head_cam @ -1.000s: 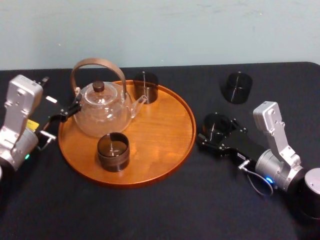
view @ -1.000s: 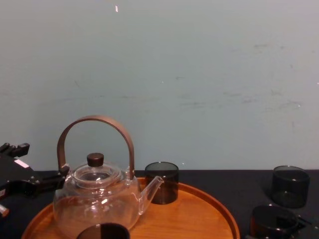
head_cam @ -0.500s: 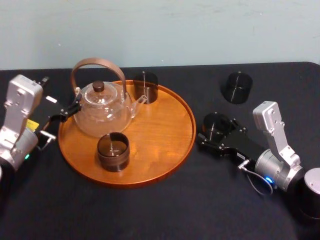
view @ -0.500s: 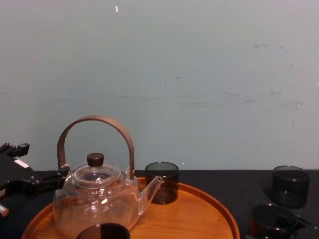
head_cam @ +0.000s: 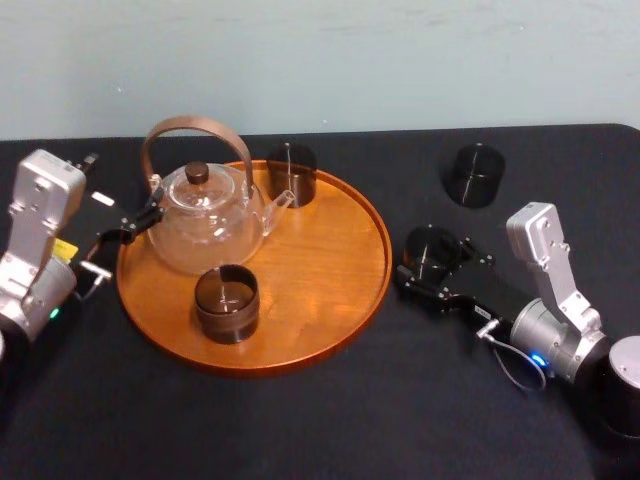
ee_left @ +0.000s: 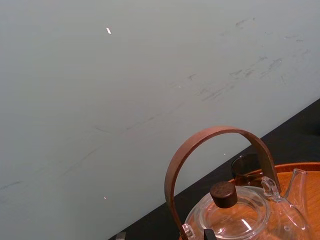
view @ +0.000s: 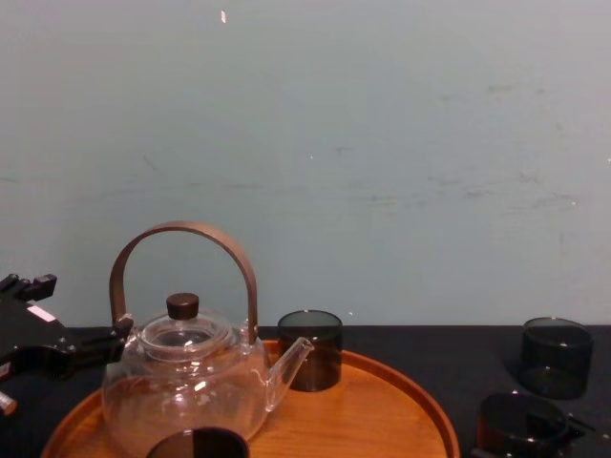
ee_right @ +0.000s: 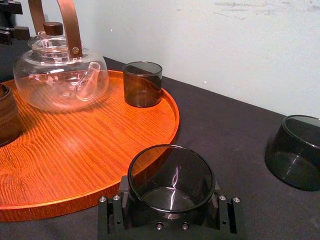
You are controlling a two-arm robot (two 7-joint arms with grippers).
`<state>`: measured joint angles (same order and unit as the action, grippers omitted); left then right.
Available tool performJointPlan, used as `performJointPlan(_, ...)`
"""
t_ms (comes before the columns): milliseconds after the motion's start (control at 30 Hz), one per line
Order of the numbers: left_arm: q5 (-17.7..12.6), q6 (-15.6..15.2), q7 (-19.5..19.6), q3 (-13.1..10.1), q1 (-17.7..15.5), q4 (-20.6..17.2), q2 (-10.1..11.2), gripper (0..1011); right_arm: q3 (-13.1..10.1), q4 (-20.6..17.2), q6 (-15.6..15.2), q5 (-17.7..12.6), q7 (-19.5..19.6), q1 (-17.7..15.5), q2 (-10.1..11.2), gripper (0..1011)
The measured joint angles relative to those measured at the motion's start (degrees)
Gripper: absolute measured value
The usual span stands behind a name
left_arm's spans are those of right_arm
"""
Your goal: Pick up the glass from the table and place it on the tray.
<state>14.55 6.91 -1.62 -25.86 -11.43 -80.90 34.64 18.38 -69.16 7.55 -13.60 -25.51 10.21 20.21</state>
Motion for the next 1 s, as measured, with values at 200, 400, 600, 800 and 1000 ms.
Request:
performJointPlan(200, 0.0, 0.0, 0.0, 0.0, 0.0, 0.0, 0.0, 1009, -0.2, -1.2, -0.8, -0.6, -0.3, -0.5, 0.4, 908)
performJointPlan(400, 0.0, 0.0, 0.0, 0.0, 0.0, 0.0, 0.0, 1010, -0.3, -3.5, -1.7, -0.6, 0.1, -1.3, 1.0, 908)
performJointPlan(600, 0.0, 0.0, 0.0, 0.0, 0.0, 0.0, 0.0, 1009, -0.4, -6.2, -2.7, -0.6, 0.6, -2.1, 1.5, 908)
performJointPlan(800, 0.0, 0.0, 0.0, 0.0, 0.0, 0.0, 0.0, 1009, -0.5, -8.1, -3.9, -0.6, 1.2, -2.4, 1.7, 908)
performJointPlan(1000, 0.0, 0.0, 0.0, 0.0, 0.0, 0.0, 0.0, 1009, -0.3, -10.0, -5.8, -0.4, 1.8, -2.6, 2.0, 908)
